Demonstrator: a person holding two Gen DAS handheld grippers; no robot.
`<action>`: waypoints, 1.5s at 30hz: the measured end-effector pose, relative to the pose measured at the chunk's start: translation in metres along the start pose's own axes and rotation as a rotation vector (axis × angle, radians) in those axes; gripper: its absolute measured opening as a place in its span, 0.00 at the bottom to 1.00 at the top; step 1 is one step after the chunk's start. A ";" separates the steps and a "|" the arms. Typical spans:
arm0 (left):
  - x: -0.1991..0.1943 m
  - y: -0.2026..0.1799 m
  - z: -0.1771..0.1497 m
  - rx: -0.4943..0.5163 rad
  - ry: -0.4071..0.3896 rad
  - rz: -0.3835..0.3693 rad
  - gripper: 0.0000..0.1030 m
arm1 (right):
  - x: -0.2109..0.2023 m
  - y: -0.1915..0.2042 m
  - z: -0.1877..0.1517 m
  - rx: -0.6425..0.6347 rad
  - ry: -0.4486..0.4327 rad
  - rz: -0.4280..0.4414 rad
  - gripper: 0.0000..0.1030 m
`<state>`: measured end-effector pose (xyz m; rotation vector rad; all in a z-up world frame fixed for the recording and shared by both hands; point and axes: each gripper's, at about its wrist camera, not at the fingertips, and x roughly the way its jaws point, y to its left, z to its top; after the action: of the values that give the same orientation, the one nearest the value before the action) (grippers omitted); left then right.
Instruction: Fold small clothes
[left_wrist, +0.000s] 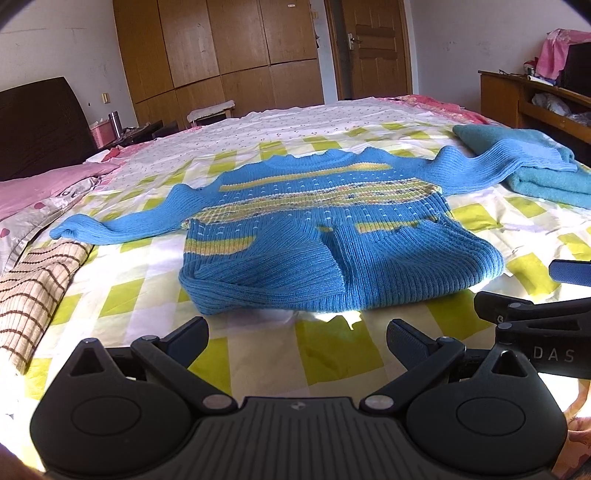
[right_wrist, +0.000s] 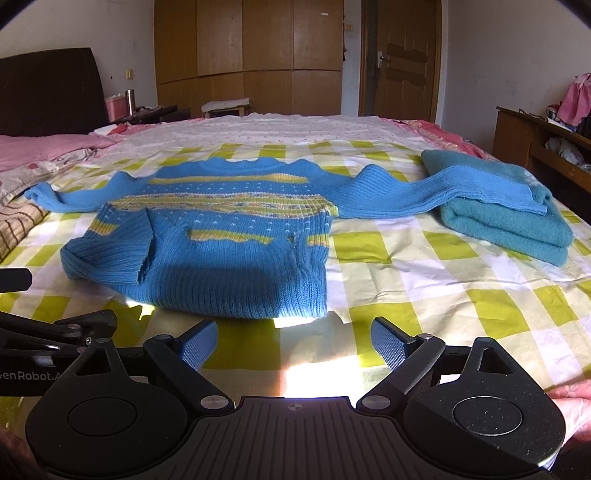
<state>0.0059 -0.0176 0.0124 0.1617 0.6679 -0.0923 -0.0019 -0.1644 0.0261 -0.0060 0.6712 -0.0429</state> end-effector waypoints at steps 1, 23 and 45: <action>0.001 0.001 0.000 -0.002 0.002 -0.001 1.00 | 0.001 0.000 0.000 0.004 0.003 0.004 0.87; 0.017 0.032 0.018 -0.066 0.012 -0.035 1.00 | 0.016 0.016 0.025 -0.061 0.008 0.071 0.64; 0.040 0.047 0.021 0.212 -0.024 -0.228 0.78 | 0.078 0.012 0.068 -0.169 0.076 0.179 0.61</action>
<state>0.0568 0.0232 0.0090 0.2871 0.6501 -0.3848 0.1017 -0.1566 0.0307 -0.1073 0.7473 0.1864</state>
